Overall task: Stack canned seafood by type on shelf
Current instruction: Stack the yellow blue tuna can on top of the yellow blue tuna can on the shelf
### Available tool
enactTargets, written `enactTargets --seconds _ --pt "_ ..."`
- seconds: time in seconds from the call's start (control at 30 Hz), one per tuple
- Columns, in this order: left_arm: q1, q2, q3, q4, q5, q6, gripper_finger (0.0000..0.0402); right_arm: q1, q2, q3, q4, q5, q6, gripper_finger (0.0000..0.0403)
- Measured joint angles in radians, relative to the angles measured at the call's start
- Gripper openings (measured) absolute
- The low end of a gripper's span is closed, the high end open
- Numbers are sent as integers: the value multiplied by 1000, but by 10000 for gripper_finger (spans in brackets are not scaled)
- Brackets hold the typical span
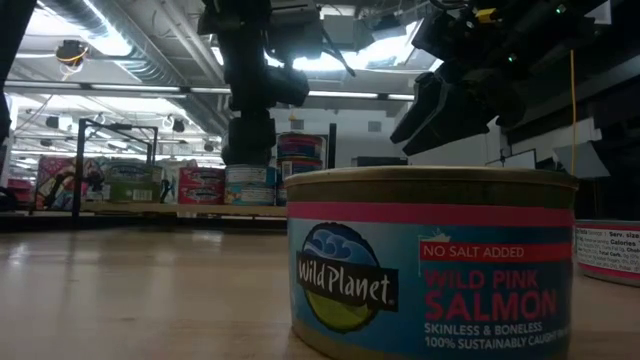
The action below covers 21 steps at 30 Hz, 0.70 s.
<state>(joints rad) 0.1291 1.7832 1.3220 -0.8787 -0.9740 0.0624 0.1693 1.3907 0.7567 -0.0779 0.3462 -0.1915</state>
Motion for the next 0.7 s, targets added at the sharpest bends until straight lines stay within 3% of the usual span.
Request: enactTargets --seconds 0.7 --pt "4 0 0 5 14 5 160 0 0 0 0 0 0 308"
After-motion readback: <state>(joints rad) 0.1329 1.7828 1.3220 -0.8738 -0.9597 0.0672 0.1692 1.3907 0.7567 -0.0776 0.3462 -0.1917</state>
